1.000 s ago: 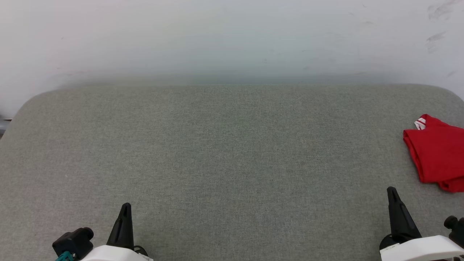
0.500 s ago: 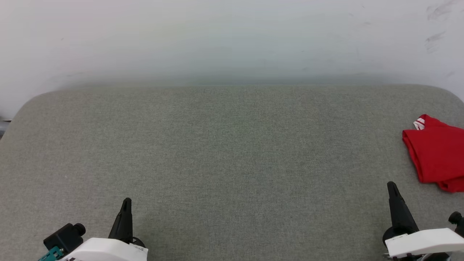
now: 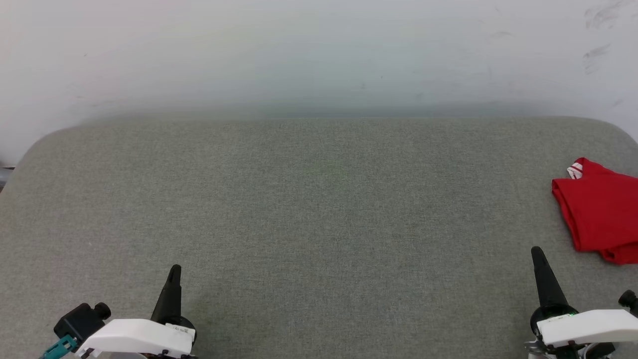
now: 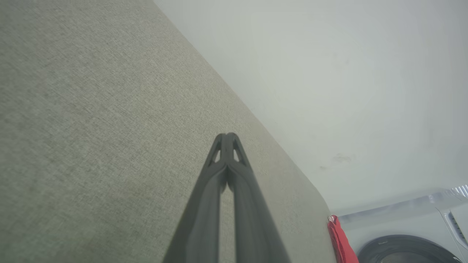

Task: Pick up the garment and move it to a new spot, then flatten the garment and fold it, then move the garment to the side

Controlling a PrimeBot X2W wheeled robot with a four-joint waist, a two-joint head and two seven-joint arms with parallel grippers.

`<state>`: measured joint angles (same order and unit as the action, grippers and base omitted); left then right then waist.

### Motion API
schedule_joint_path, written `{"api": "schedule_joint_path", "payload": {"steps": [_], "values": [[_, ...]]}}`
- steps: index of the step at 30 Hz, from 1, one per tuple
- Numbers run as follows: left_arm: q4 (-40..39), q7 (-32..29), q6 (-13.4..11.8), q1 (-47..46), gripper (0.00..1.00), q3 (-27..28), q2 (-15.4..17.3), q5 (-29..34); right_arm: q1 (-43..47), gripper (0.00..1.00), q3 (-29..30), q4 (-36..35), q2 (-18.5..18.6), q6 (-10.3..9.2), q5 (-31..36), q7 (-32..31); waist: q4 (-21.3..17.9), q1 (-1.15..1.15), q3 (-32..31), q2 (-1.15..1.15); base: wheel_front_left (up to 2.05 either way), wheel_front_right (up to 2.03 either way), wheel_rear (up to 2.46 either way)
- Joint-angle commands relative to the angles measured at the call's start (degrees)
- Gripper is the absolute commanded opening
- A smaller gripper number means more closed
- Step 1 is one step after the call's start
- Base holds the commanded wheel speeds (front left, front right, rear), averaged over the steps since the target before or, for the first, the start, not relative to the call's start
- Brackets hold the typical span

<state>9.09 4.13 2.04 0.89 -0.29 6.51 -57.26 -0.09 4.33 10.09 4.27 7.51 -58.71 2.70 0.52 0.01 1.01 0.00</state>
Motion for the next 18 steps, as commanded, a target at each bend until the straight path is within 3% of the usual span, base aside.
{"api": "schedule_joint_path", "payload": {"steps": [1,18], "values": [[-0.15,-0.42,0.52,-1.21,0.00,0.34,0.01,-1.92,-1.70,0.00,0.19,-0.23,-0.10,-0.01,-1.90,-0.46,-0.01,0.00,-0.02,0.00,0.00,0.00,0.00],[1.29,-2.92,2.06,-3.10,0.00,1.60,-0.54,-12.29,-2.99,0.00,0.54,0.99,-0.31,-0.01,-11.44,-2.83,-0.13,-0.01,-0.21,0.00,0.00,0.00,0.00]]}}
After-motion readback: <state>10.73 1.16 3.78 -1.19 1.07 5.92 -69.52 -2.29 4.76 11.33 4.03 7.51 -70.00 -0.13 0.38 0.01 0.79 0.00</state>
